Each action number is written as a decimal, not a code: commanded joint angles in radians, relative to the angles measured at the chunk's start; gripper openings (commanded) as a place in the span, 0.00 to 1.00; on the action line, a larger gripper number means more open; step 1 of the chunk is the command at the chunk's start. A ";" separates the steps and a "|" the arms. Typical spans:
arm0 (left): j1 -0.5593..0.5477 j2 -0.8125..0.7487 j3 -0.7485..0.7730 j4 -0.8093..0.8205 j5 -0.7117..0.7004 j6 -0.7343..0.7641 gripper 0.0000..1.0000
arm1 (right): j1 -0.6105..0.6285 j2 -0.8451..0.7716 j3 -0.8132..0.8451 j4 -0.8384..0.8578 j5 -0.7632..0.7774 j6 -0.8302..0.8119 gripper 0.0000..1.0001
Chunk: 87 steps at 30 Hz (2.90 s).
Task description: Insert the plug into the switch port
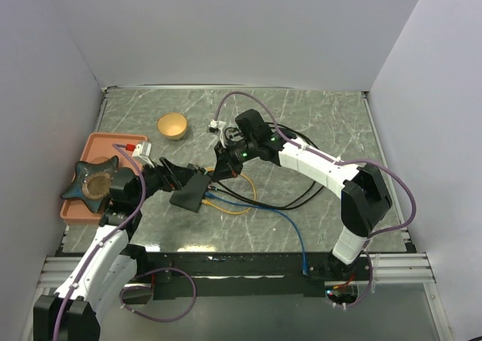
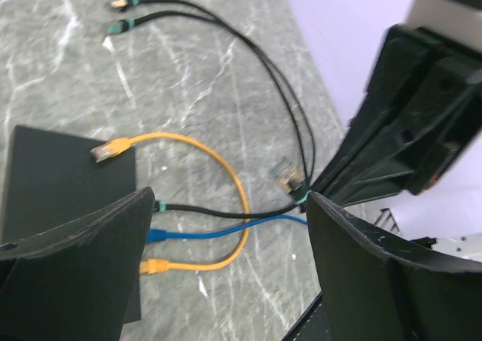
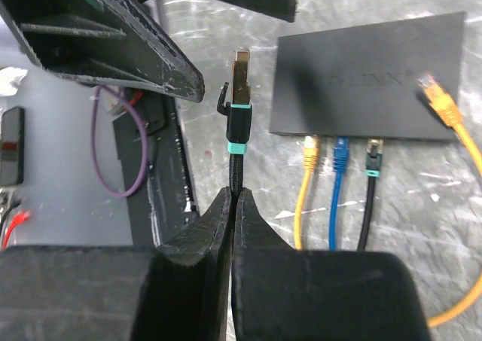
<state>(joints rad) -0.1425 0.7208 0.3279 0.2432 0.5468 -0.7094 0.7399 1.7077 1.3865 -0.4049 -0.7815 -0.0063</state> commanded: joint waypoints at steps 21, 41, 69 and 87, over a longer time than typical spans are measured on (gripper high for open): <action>0.003 0.012 -0.039 0.252 0.159 -0.084 0.57 | 0.042 0.013 0.071 -0.046 -0.102 -0.058 0.00; -0.016 -0.027 0.074 0.033 0.056 -0.105 0.01 | 0.099 -0.065 0.077 -0.031 0.339 -0.003 0.87; -0.017 -0.012 0.203 -0.257 -0.123 -0.309 0.01 | 0.334 0.035 0.241 -0.032 0.843 -0.047 0.75; -0.017 -0.012 0.212 -0.266 -0.116 -0.294 0.01 | 0.358 0.073 0.252 -0.060 0.969 -0.003 0.39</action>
<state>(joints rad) -0.1570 0.7105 0.4980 -0.0315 0.4248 -0.9924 1.1007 1.7920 1.6016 -0.4858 0.1394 -0.0261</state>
